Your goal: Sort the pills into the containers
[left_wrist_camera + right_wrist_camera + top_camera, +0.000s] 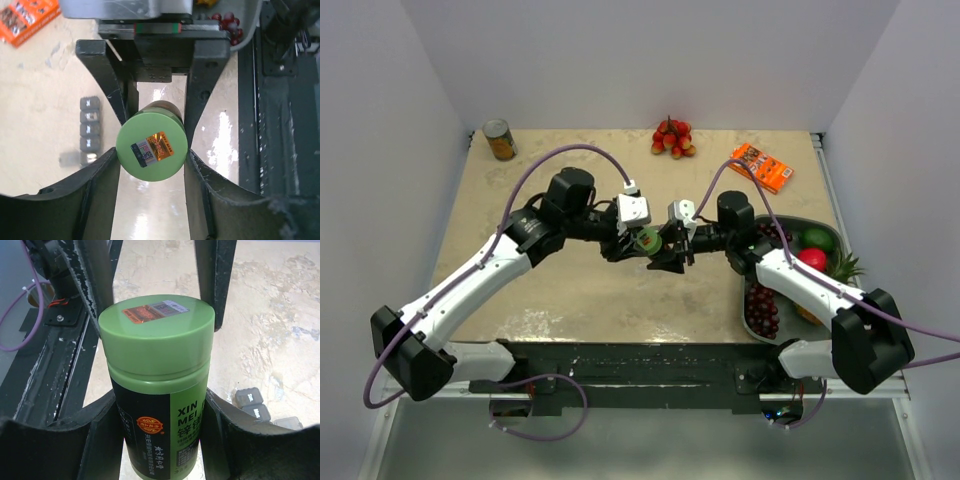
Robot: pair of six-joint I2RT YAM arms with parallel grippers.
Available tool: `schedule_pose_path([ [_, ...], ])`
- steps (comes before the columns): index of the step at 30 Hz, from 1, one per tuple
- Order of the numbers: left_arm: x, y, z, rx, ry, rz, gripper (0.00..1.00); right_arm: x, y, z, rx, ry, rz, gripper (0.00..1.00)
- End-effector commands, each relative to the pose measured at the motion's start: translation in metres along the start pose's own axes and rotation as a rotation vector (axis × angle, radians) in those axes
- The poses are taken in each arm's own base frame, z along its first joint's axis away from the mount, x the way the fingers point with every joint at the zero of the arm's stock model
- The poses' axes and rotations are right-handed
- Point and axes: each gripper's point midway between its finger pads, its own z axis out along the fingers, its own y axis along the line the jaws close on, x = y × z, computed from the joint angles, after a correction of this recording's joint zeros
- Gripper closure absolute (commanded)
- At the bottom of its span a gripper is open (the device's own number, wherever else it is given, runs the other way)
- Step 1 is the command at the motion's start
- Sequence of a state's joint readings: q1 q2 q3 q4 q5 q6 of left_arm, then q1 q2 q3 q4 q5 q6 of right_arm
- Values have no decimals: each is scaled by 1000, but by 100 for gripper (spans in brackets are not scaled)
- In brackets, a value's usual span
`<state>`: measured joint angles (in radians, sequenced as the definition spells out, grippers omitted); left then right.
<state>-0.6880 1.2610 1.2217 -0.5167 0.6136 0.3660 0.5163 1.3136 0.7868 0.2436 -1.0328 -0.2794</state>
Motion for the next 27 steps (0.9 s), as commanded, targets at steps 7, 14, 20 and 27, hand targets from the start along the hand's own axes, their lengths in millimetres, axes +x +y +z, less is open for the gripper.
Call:
schedule_pose_path([
  [7,-32,22,-17,91,-201,133,22,-32,-11,-3,37,-57,-53,100],
  [14,-54,14,-44,-60,-385,25,1,-32,-11,-3,39,-55,-55,100],
  [20,-64,34,-69,-266,-453,-433,1,-32,-12,-4,45,-54,-54,100],
  [27,-44,43,-47,-298,-387,-829,4,-32,-13,-3,48,-53,-54,100],
])
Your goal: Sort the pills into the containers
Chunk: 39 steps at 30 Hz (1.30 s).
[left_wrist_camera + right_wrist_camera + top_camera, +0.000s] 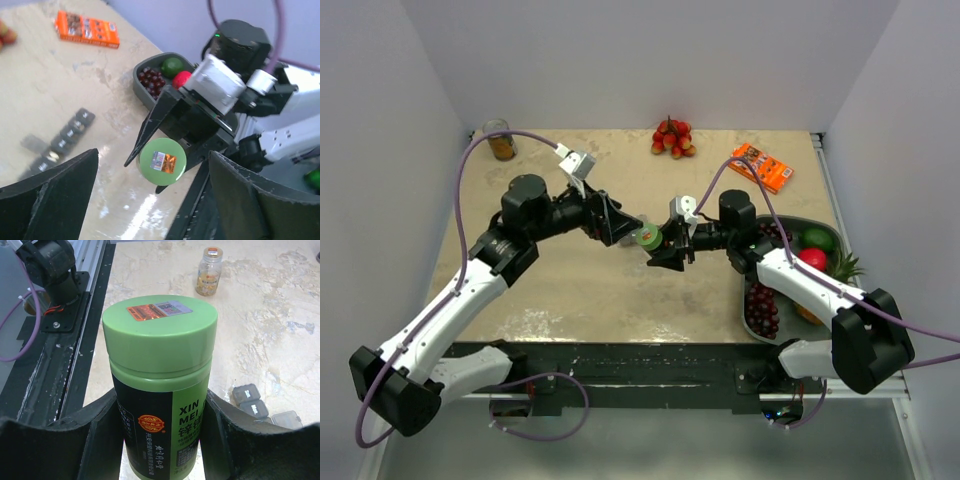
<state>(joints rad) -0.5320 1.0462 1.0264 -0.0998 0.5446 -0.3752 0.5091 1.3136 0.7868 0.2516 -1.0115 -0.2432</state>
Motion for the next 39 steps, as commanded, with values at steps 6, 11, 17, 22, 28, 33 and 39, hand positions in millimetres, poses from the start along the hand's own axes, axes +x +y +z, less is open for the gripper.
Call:
schedule_pose_path([
  [6,23,4,31,-240,105,-283,0,-33,-7,-2,22,-55,-85,100],
  [11,22,-2,36,-241,102,-257,0,-33,-8,-2,26,-55,-85,100],
  [17,34,-1,40,-267,163,-217,11,-31,-8,-2,26,-53,-81,100],
  [22,43,-2,43,-274,214,-184,23,-31,-9,-2,27,-52,-81,100],
  [28,47,1,42,-285,267,-100,54,-31,-9,-2,27,-52,-80,100],
  [33,53,-24,36,-16,339,219,62,-31,-8,-2,21,-53,-80,100],
  [39,95,-52,19,424,422,623,24,-33,-5,-2,8,-58,-84,100],
])
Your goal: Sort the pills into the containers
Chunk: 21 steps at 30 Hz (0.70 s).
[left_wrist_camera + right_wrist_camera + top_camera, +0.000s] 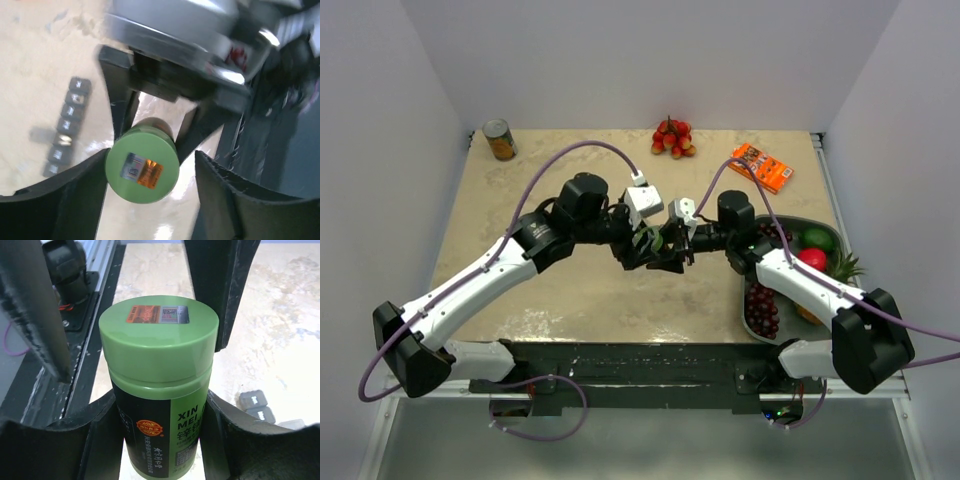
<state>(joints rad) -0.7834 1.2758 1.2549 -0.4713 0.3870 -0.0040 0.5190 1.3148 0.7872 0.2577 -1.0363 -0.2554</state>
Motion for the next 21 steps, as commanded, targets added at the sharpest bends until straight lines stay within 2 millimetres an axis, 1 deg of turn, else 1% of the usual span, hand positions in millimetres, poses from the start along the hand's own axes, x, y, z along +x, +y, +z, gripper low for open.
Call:
schedule_pose_path([
  [1,26,-39,-9,320,17,455,21,-30,-11,-4,40,-47,-66,100],
  [2,27,-37,-9,313,11,481,16,-30,-11,-5,40,-47,-66,100],
  [3,33,-30,-5,287,16,508,14,-30,-11,-5,38,-48,-69,100],
  [4,21,-25,-1,246,-35,533,11,-30,-11,-4,38,-48,-67,100],
  [5,13,-20,-4,207,-66,540,6,-30,-11,-4,38,-48,-67,100],
  [6,12,-13,-3,159,-76,506,4,-29,-11,-4,35,-47,-66,100],
  [7,-10,-10,-9,112,-161,524,0,-29,-11,-4,38,-46,-65,100],
  [8,-19,-8,-14,81,-200,511,0,-29,-11,-4,35,-47,-66,100],
  [9,-21,-5,-17,52,-221,467,0,-29,-11,-4,35,-47,-66,100],
  [10,-42,-7,-30,15,-309,477,0,-29,-11,-4,35,-46,-66,100],
  [11,-48,-8,-37,-5,-344,426,0,-29,-11,-4,36,-46,-66,100],
  [12,-49,-3,-41,-49,-365,394,0,-28,-11,-4,35,-46,-65,100],
  [13,-64,-5,-56,-73,-430,385,0,-28,-12,-4,38,-45,-65,100],
  [14,-67,-5,-60,-82,-448,321,0,-29,-11,-4,35,-46,-66,100],
  [15,-73,0,-66,-120,-466,276,0,-28,-11,-4,36,-45,-64,100],
  [16,-72,1,-68,-131,-458,225,0,-29,-11,-4,38,-46,-66,100],
  [17,-73,2,-69,-133,-454,136,0,-29,-11,-4,36,-45,-65,100],
  [18,-81,3,-73,-144,-462,99,0,-28,-11,-4,36,-45,-64,100],
  [19,-71,6,-64,-143,-399,39,0,-29,-12,-4,39,-45,-65,100],
  [20,-70,5,-61,-136,-381,-54,0,-28,-12,-4,39,-44,-62,100],
  [21,-78,10,-64,-167,-384,-106,0,-29,-11,-4,38,-45,-63,100],
])
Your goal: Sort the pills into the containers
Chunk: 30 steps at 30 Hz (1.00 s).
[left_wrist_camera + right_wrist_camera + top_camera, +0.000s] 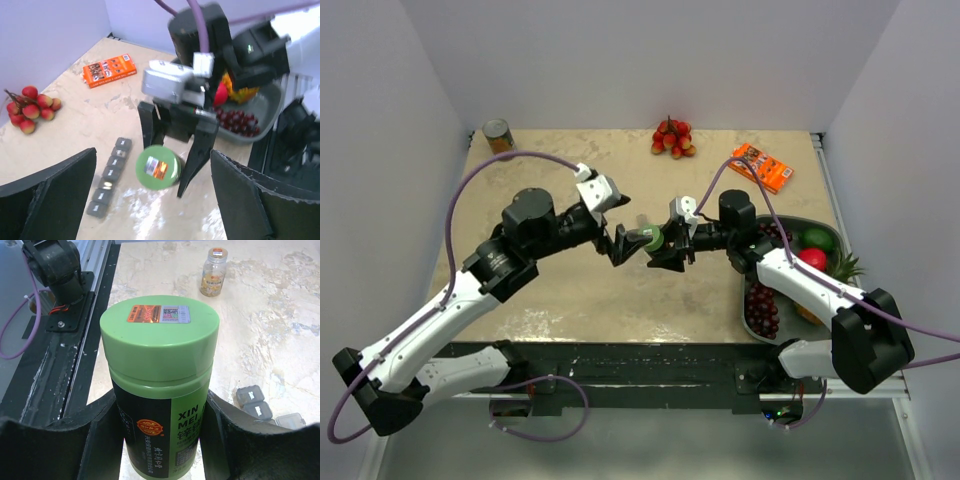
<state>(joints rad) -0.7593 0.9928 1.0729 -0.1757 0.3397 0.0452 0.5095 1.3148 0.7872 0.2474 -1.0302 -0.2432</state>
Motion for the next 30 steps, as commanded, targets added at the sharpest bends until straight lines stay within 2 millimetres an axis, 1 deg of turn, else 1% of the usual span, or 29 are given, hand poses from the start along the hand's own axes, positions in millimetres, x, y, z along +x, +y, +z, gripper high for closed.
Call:
schedule_pose_path([
  [1,2,20,12,-159,94,-342,0,-31,-8,-2,27,-53,-87,100],
  [2,5,20,14,-184,121,-424,0,-32,-9,-2,28,-53,-88,100],
  [3,-3,22,14,-197,125,-446,0,-32,-8,-2,27,-53,-87,100],
  [4,8,20,16,-201,171,-482,0,-32,-8,-2,27,-53,-88,100],
  [6,9,16,18,-196,182,-538,0,-31,-9,-2,30,-52,-87,100],
  [7,15,14,20,-194,206,-551,0,-32,-9,-2,28,-53,-88,100],
  [11,33,12,23,-212,277,-555,1,-31,-10,-2,31,-52,-88,100],
  [15,41,6,30,-187,307,-553,5,-31,-10,-2,31,-52,-86,100],
  [18,44,2,35,-173,320,-545,7,-29,-9,-1,30,-49,-83,100],
  [20,44,-1,38,-154,324,-545,11,-29,-10,-1,32,-48,-81,100],
  [21,47,-1,40,-154,335,-545,13,-29,-10,-1,31,-49,-84,100],
  [22,48,-2,41,-151,340,-541,19,-29,-10,-1,30,-49,-81,100],
  [24,51,-1,43,-156,354,-533,23,-29,-10,-2,32,-49,-82,100],
  [29,58,1,42,-151,388,-471,48,-30,-9,-1,29,-51,-84,100],
  [30,58,1,40,-142,388,-448,58,-30,-9,-1,29,-51,-84,100],
])
